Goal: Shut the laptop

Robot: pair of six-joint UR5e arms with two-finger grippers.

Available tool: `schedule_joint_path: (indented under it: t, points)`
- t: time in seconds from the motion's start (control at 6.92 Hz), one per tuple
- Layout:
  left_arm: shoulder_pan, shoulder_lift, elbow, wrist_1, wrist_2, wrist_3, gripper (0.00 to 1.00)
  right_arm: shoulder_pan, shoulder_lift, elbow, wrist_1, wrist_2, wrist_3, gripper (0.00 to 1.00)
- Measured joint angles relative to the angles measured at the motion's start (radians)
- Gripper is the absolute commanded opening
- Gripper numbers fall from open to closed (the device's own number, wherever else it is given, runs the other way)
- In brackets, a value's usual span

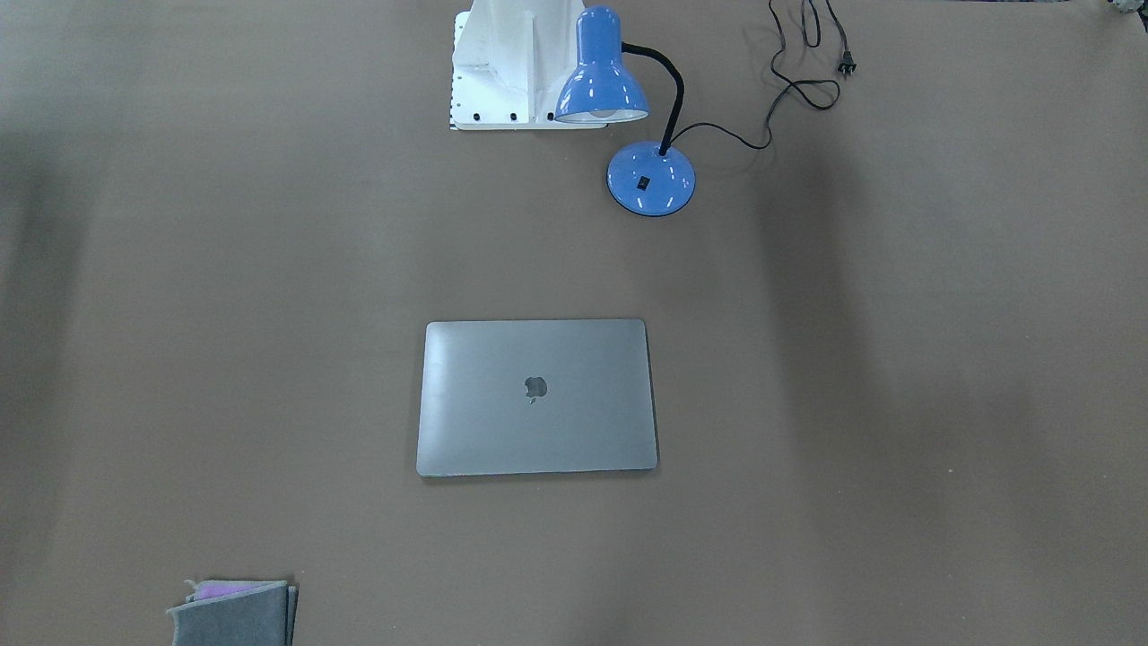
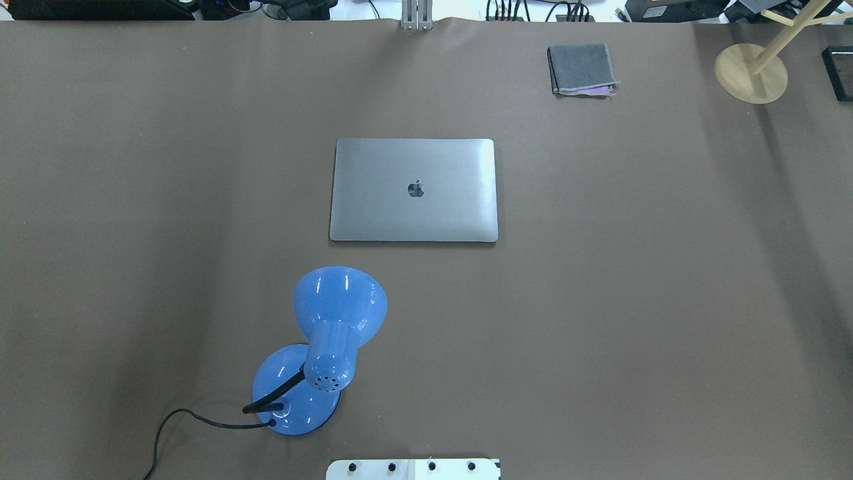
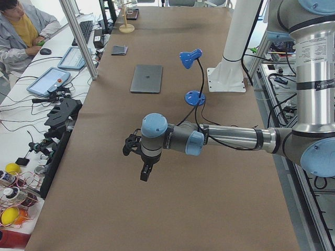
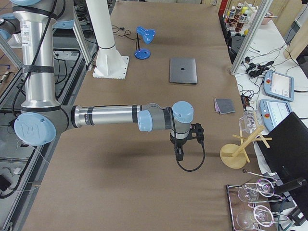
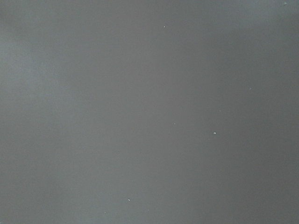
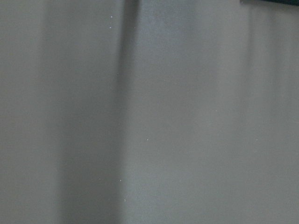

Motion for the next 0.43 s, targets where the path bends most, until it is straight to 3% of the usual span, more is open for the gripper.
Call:
schedule_joint_path:
  t: [0.43]
  points:
    - [0.000, -0.004, 0.004, 0.007, -0.002, 0.000, 0.98, -0.004, 0.001, -0.006, 0.002, 0.002, 0.008, 1.00]
